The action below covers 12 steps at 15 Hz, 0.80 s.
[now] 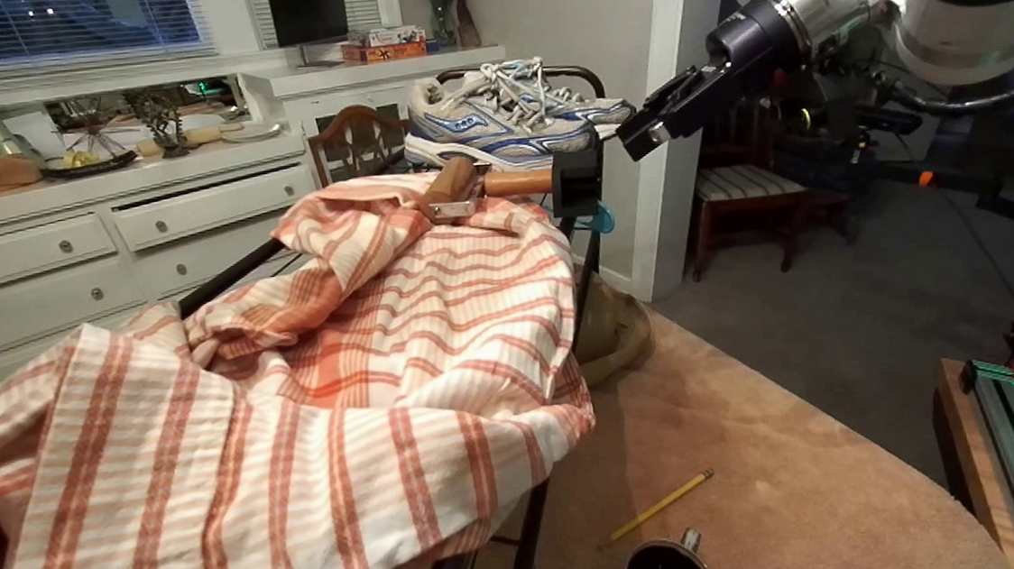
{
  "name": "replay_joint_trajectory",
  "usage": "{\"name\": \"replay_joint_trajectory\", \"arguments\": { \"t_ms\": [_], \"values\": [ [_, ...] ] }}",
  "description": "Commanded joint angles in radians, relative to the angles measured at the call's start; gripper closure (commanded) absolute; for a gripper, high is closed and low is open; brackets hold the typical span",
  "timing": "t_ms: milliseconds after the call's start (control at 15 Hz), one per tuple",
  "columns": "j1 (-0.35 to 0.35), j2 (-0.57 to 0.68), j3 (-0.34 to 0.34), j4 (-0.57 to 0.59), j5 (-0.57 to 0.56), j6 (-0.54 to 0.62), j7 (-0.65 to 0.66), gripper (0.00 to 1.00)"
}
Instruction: Use the wooden roller to roll over the sneakers.
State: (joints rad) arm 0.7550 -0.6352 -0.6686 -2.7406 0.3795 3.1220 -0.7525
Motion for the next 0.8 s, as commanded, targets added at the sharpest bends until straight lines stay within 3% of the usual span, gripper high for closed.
{"name": "replay_joint_trajectory", "arguments": {
  "t_ms": [0,333,733],
  "values": [
    [0.098,-0.074,-0.095,-0.018,0.031,0.01,-0.1,0.0],
    [0.177,-0.099,-0.17,-0.008,0.049,0.017,-0.188,0.0],
    [0.249,-0.082,-0.203,-0.003,0.109,0.084,-0.294,0.0]
  ]
}}
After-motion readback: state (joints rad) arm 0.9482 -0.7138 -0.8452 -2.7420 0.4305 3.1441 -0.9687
